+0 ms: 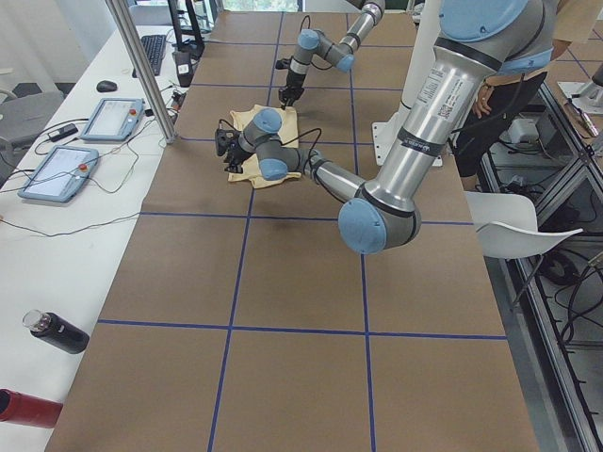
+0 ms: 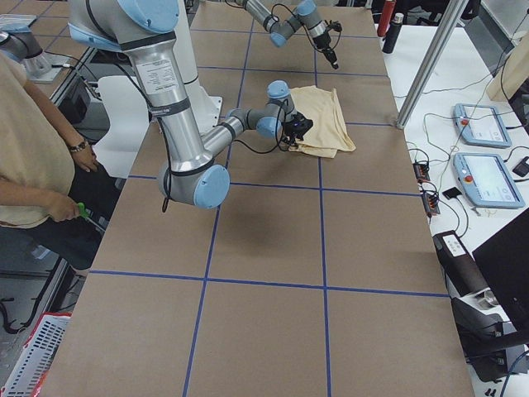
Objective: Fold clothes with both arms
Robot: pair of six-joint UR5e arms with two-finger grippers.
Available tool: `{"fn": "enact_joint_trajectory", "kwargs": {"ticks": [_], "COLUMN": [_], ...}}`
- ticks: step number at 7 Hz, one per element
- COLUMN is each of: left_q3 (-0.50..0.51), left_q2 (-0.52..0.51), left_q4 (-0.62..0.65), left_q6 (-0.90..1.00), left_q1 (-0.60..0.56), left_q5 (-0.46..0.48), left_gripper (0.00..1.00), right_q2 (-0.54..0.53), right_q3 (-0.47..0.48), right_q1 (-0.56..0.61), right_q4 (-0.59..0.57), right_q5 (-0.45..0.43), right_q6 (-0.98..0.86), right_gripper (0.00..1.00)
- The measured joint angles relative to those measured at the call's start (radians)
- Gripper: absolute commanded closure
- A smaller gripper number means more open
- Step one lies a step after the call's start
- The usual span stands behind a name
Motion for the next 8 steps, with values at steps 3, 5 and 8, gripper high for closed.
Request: {"fn": "enact_joint_trajectory", "kwargs": {"ticks": [3,5,8], "left_q3": [0.002,0.004,0.008], "left_q2": [0.001,0.001,0.001], "left_q4": [0.0,-0.001,-0.003], "left_q6": [-0.002,-0.004,-0.009], "left_q1": [0.0,0.0,0.004], "left_q5": [0.0,0.0,0.0], "left_gripper": [0.61,0.6,0.58], "right_q2": [-0.019,-0.067,-0.176], "right_q3": [0.05,0.142,0.368], "right_q1": [0.001,0.0,-0.098], "right_q4": [-0.004,-0.031,-0.137], "right_q5": [0.008,0.02,0.016], "right_q6": [0.004,0.008,0.088], "right_gripper": [1.0,1.0,1.0]}}
